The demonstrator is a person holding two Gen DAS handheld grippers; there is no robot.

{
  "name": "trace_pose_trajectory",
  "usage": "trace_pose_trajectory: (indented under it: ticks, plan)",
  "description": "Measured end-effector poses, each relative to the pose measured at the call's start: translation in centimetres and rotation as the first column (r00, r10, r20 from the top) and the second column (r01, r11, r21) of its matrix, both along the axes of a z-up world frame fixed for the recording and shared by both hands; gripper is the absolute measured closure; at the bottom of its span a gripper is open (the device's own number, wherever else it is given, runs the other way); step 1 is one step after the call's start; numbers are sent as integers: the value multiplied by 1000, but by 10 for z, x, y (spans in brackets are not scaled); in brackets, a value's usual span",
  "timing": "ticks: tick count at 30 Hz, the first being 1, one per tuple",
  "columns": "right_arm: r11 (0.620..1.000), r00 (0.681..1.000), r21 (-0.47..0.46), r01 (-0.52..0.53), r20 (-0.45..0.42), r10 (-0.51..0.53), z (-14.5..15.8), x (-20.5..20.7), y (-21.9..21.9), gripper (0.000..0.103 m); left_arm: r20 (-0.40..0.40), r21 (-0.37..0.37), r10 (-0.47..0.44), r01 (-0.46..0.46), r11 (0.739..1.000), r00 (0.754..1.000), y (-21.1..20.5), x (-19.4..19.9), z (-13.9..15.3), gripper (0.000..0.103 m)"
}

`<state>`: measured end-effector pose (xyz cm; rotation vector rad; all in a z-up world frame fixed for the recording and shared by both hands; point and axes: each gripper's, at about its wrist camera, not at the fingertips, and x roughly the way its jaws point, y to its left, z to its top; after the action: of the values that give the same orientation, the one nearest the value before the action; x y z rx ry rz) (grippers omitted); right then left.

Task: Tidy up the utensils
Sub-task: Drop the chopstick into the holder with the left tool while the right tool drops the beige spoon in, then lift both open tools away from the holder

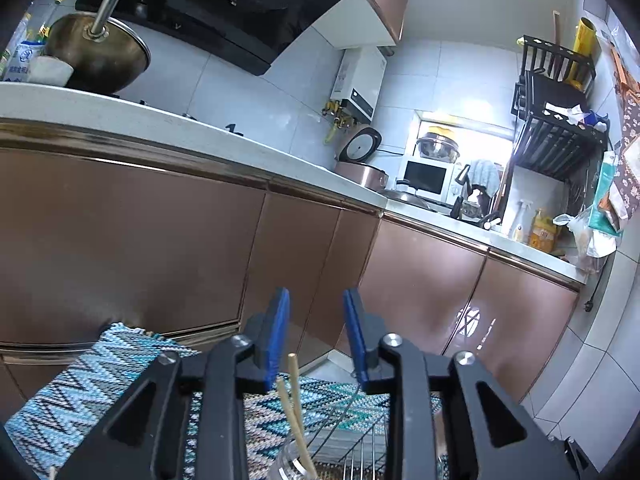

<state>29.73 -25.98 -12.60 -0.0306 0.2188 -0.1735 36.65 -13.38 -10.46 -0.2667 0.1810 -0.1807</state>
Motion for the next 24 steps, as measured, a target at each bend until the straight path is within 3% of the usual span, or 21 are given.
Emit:
trace_pose_trajectory:
  ticks: [10,17,19,24]
  plan:
    - [998,999,55,35,24,-36,32,-54,-10,52,21,4,72,-72,997,997,51,-69,44,58]
    - [990,992,104,94,72,-101,68,-119,-24,41,35,11,151,-152,988,988,101,-131,78,54]
    - [989,989,114,97,98,-109,81,-137,-24,34,41,10,174,-175,985,984,116,-148,86,53]
    - [988,978,119,100,169,-120,113,-181,-17,4,73,4,216,-217,976,974,150,-196,108,51]
